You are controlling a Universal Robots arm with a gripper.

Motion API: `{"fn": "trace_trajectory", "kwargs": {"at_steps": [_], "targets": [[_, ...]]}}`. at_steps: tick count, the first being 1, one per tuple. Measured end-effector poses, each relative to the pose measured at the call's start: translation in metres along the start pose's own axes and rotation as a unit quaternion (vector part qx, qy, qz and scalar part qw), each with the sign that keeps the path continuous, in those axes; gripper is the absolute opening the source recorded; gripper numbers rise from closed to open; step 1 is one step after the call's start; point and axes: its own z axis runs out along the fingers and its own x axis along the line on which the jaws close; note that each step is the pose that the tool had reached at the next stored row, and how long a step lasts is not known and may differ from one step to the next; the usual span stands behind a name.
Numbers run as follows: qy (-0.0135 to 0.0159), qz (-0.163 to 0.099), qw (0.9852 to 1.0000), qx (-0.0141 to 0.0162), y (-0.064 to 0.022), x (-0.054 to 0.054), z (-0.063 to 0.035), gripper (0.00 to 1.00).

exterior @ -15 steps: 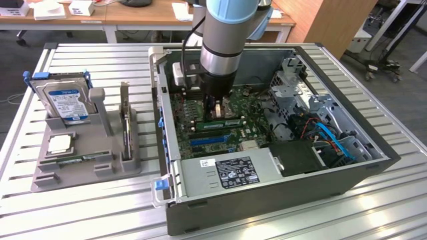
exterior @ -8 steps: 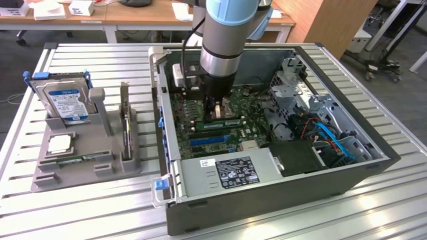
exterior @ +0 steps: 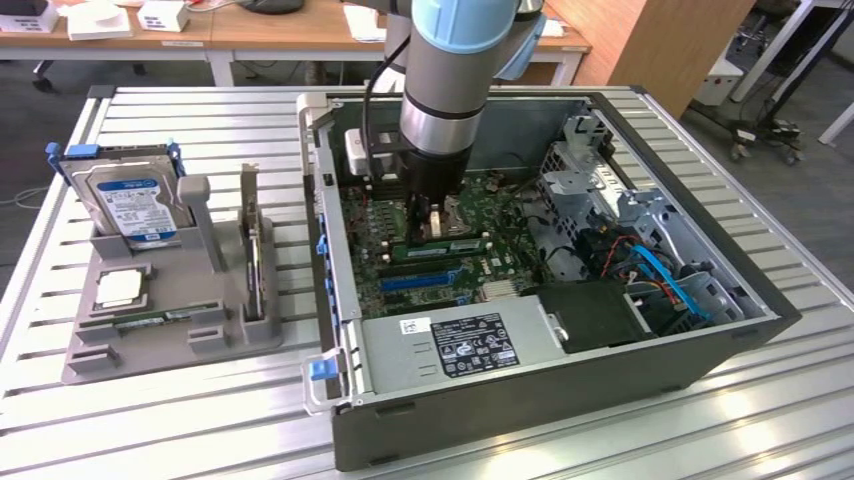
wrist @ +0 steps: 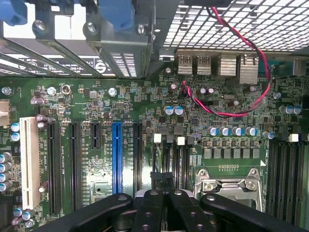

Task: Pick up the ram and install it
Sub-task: 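Press down the ram until it locks into place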

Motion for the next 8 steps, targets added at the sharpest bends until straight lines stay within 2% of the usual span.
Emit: {"fn": "trace_trajectory", "kwargs": {"at_steps": [8], "targets": [[-0.0001, 0.000, 1.0000, 0.0000, 0.0000, 0.0001, 0.0009, 0.09]]}}
